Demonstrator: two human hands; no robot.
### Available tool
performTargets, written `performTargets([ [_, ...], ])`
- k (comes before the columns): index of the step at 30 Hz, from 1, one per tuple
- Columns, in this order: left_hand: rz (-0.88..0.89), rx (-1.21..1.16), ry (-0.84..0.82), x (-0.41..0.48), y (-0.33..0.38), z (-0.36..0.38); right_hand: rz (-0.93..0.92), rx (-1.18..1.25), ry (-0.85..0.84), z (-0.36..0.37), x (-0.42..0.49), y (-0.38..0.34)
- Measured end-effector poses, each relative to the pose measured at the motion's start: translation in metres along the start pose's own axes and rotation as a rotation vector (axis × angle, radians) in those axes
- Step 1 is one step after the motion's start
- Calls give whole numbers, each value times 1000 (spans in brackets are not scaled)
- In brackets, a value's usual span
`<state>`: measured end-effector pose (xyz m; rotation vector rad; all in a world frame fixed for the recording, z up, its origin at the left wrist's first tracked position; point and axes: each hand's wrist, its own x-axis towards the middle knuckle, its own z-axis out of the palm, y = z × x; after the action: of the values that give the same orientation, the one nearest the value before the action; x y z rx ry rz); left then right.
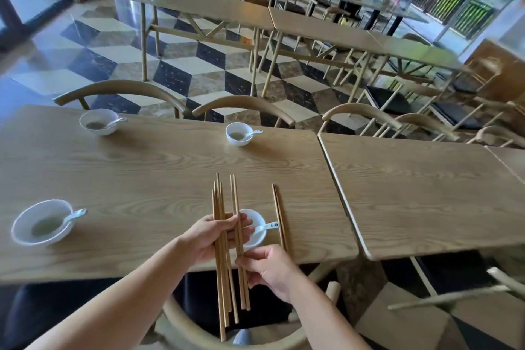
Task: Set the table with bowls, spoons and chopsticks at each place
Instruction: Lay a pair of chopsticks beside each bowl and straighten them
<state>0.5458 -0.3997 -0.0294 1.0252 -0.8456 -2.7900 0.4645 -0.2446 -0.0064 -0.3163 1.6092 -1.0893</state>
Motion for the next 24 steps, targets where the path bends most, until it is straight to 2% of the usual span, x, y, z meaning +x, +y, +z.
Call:
performTargets([
  [14,11,62,-2,-4,14,1,33,-64,71,17,-8,-13],
  [19,-23,103,-82,21,28,18,30,-39,74,-11,1,-34],
  [24,16,32,-13,60,54,19,25,-8,219,-75,32,-77],
])
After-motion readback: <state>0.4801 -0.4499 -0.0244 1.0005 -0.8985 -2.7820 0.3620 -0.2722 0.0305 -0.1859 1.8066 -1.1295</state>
